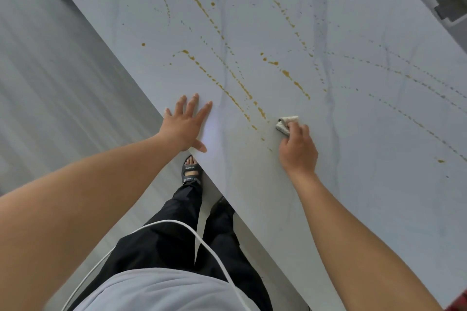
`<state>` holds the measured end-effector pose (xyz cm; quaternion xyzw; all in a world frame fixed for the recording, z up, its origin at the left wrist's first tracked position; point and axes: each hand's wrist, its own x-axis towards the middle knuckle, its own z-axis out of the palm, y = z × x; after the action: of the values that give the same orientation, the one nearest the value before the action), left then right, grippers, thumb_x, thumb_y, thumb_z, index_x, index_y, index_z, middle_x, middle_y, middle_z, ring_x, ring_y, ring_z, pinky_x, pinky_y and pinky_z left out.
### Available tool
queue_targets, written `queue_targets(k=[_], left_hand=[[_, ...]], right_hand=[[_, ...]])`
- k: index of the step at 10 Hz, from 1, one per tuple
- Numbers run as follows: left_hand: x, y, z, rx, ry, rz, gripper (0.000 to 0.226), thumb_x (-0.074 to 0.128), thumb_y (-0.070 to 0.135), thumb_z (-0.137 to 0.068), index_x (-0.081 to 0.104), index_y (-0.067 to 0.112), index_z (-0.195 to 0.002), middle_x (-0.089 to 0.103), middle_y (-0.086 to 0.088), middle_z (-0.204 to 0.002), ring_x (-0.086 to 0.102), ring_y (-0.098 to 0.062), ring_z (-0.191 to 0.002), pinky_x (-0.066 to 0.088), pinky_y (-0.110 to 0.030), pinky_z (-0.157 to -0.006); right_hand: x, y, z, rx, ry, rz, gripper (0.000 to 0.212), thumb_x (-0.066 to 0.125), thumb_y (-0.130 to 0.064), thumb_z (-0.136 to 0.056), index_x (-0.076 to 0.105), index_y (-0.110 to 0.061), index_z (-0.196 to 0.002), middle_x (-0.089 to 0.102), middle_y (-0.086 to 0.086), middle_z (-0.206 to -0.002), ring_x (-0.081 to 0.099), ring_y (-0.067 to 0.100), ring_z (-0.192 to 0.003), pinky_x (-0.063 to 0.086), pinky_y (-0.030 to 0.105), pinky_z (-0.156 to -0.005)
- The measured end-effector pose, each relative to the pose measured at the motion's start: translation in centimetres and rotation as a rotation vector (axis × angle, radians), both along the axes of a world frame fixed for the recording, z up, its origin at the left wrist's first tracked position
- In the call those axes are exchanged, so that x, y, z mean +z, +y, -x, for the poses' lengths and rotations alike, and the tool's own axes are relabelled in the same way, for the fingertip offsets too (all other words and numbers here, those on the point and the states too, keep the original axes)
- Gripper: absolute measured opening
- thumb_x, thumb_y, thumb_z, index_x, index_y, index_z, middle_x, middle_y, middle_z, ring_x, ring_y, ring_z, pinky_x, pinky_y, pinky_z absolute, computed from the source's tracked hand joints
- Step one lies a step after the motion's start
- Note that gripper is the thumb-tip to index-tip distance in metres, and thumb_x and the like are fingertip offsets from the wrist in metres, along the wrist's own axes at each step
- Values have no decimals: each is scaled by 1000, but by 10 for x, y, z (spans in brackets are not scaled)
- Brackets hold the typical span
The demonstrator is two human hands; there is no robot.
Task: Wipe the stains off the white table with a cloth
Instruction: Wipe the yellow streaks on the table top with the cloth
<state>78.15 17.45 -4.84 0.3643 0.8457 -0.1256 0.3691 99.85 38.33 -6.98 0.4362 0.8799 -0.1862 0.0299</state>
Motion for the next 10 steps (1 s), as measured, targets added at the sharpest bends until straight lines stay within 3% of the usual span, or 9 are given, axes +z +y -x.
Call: queue_targets(k=[1, 2, 3, 4, 5, 6, 7, 9, 10], left_hand=[[1, 0, 0, 8, 0, -7, 134, 79, 63, -75, -23, 37, -158, -28, -5, -166, -21, -37, -154, 12, -67, -122], [2, 0, 0, 0, 2, -7, 135, 79, 64, -74, -22, 36, -158, -27, -5, -166, -20, -38, -154, 13, -67, -122], [2, 0, 0, -5, 5, -16, 135, 79, 65, -74, -22, 36, -159, -26, -6, -167, -19, -38, -154, 13, -67, -122], [3, -1, 0, -2, 3, -24, 135, 80, 64, -74, -21, 36, -159, -26, -6, -167, -19, -38, -154, 13, -67, -122], [3, 0, 0, -6, 4, -28, 135, 80, 64, -73, -19, 35, -160, -25, -6, -167, -17, -38, -155, 14, -68, -121], [1, -1, 0, -4, 6, -44, 135, 81, 64, -73, -19, 35, -160, -24, -7, -167, -17, -39, -155, 14, -68, -121], [1, -2, 0, -6, 3, -49, 135, 81, 63, -73, -19, 36, -160, -25, -6, -167, -18, -39, -155, 13, -68, -121], [0, -3, 2, -11, 2, -55, 135, 81, 64, -74, -19, 35, -160, -25, -8, -167, -18, -40, -154, 14, -69, -120], [0, -3, 1, -16, 5, -53, 135, 81, 64, -73, -18, 35, -160, -24, -8, -167, -17, -40, -154, 14, -69, -120]], right_hand=[[-4, -25, -10, 459, -20, 26, 36, 55, -5, -79, 61, -13, -114, 57, 10, -104, 61, 37, -82, 45, 37, -53], [-4, -23, -13, 537, -32, 64, 43, 58, -4, -77, 61, -19, -117, 57, 5, -104, 61, 34, -85, 44, 35, -54], [-2, -19, -2, -23, 10, 96, 36, 52, -9, -87, 59, -19, -121, 53, 8, -112, 60, 36, -92, 40, 35, -63], [1, -30, 6, -152, -3, 65, 32, 50, -10, -91, 57, -16, -122, 53, 12, -113, 60, 39, -91, 44, 40, -63], [-2, -56, -6, 358, 9, 65, 33, 55, -6, -82, 61, -14, -114, 57, 10, -102, 60, 38, -79, 41, 35, -53], [-1, -53, -11, 500, -26, 91, 40, 59, -7, -77, 58, -20, -115, 57, 7, -102, 62, 36, -79, 45, 35, -52], [1, -47, -5, 167, -22, 91, 34, 55, -9, -85, 60, -17, -118, 55, 8, -107, 59, 36, -86, 45, 37, -57], [2, -77, -5, 557, -45, 105, 35, 56, -7, -82, 61, -17, -116, 58, 6, -104, 60, 33, -80, 45, 35, -52], [0, -71, -2, 258, -29, 116, 35, 56, -7, -84, 61, -16, -117, 56, 6, -104, 58, 31, -80, 41, 32, -54]])
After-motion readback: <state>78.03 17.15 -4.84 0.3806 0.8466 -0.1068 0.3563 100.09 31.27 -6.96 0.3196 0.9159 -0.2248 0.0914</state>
